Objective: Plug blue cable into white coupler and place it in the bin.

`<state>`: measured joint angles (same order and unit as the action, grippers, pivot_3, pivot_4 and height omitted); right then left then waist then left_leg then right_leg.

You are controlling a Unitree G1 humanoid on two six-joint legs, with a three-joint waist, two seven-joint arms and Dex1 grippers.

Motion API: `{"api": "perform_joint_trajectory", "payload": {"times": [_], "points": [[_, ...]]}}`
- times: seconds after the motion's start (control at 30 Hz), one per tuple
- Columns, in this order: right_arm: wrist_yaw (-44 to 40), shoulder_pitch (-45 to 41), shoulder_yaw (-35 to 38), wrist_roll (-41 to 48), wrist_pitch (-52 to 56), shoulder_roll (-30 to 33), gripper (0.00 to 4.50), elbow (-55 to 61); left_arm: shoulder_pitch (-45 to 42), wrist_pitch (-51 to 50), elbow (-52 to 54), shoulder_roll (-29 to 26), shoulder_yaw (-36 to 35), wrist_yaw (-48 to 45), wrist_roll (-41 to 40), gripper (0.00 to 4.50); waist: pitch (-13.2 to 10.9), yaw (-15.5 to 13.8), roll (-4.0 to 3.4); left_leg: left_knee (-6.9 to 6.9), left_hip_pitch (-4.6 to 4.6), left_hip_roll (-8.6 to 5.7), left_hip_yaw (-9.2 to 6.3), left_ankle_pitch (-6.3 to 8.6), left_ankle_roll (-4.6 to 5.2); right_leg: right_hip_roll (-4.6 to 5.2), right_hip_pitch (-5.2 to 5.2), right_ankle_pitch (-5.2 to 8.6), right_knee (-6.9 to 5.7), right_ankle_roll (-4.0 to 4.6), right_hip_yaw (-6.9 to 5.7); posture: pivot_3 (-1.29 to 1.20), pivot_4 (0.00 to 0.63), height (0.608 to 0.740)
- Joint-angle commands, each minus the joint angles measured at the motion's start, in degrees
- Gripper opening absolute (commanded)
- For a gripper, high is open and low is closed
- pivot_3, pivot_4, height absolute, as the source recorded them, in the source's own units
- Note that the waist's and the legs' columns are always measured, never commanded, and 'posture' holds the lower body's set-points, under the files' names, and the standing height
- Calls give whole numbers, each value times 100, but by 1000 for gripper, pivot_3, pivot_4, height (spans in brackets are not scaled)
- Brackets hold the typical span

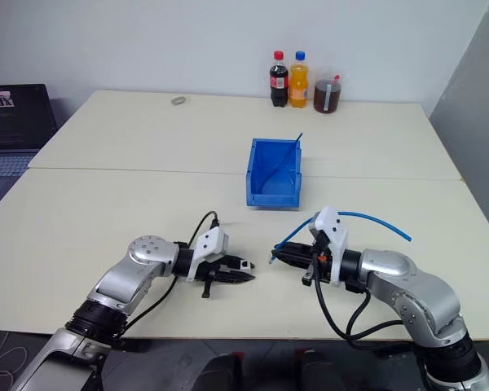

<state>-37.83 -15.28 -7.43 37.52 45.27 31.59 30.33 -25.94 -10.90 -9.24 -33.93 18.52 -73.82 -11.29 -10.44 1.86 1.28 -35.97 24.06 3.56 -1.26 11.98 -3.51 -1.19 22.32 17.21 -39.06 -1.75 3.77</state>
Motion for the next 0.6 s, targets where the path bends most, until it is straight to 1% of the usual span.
{"api": "perform_joint_trajectory", "payload": {"times": [0.03,0.13,0.2,0.33,0.4,0.6], "points": [[-87,-326,-260,-297,-404,-187,54,-17,-121,330,-315,43,213,-209,255,797,0,1,0,0,0,0,1,0,0,0,0,0,0,0,1,0,150,740],[-355,-673,-901,-944,-887,-244,54,-434,-192,552,-537,85,292,-292,385,797,1,-4,-1,-2,-3,0,0,0,0,0,-3,0,-1,0,1,0,150,740],[-497,-853,-1194,-1210,-1115,-342,54,-698,-237,676,-662,112,317,-346,433,797,1,-4,-1,-5,-7,-1,2,0,0,0,-5,0,-1,-1,2,0,150,740],[-701,-961,-1460,-1588,-1480,-441,54,-1083,-255,763,-777,164,296,-409,462,797,3,-28,2,-6,-5,-2,0,0,0,1,-6,0,-2,0,-1,0,150,740],[-798,-961,-1542,-1741,-1625,-443,54,-1188,-236,791,-789,168,296,-424,464,797,3,-27,2,-7,-4,-2,2,0,0,2,-6,-11,-1,18,1,0,150,740],[-1014,-938,-1696,-2123,-1931,-442,54,-1412,-189,826,-800,169,293,-446,471,797,4,-20,1,-7,-9,0,0,0,0,-1,-7,-9,-5,15,0,0,150,740]]}}
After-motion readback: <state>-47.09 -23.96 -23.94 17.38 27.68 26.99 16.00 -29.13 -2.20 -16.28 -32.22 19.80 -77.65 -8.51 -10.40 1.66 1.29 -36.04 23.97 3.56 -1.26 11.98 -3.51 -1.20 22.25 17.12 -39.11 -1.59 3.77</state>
